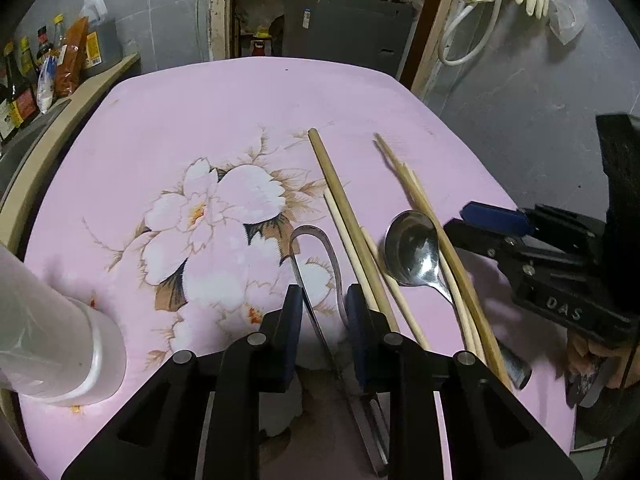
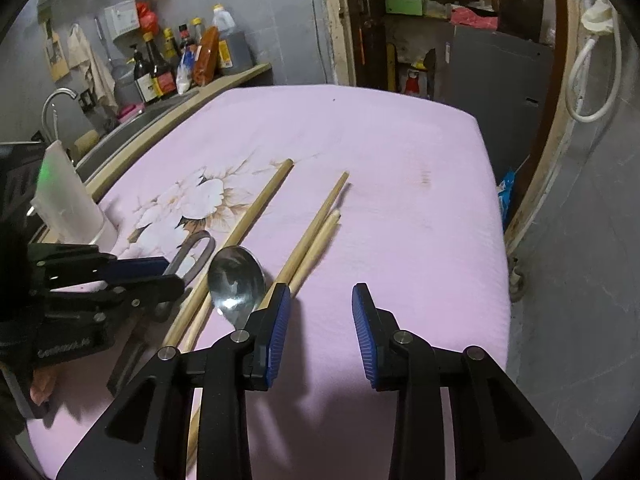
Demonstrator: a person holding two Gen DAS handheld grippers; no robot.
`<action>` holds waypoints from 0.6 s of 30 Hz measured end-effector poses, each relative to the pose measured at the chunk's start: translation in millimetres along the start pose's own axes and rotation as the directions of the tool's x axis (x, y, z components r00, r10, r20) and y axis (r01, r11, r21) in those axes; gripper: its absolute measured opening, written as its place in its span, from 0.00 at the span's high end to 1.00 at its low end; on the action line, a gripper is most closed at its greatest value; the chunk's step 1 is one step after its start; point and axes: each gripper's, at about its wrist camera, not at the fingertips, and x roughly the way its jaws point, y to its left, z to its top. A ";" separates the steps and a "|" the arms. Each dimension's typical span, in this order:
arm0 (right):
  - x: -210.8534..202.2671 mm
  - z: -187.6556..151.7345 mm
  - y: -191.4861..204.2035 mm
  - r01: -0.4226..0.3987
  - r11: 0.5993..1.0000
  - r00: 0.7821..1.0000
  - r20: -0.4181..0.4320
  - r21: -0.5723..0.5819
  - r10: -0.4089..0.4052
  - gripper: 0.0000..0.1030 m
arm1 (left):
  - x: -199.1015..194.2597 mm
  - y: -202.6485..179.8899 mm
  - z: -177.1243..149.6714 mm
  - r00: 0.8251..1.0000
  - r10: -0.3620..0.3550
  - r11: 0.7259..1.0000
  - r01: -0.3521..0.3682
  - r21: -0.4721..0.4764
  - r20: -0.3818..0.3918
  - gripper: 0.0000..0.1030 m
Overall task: Organize utensils
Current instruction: 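Grasp the wire-loop peeler with the left tool while the right tool grasps a wooden chopstick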
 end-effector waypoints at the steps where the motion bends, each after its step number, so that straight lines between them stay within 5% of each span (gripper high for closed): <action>1: 1.1 1.5 0.3 -0.003 1.000 1.000 -0.003 0.001 0.003 0.71 | 1.0 -1.3 0.2 1.000 0.004 1.000 -0.004 0.002 -0.001 0.81; 18: 12.1 13.2 7.8 -0.013 1.000 1.000 -0.023 0.019 0.013 0.80 | 11.1 -6.7 10.7 1.000 -0.001 0.999 0.001 0.032 -0.021 0.81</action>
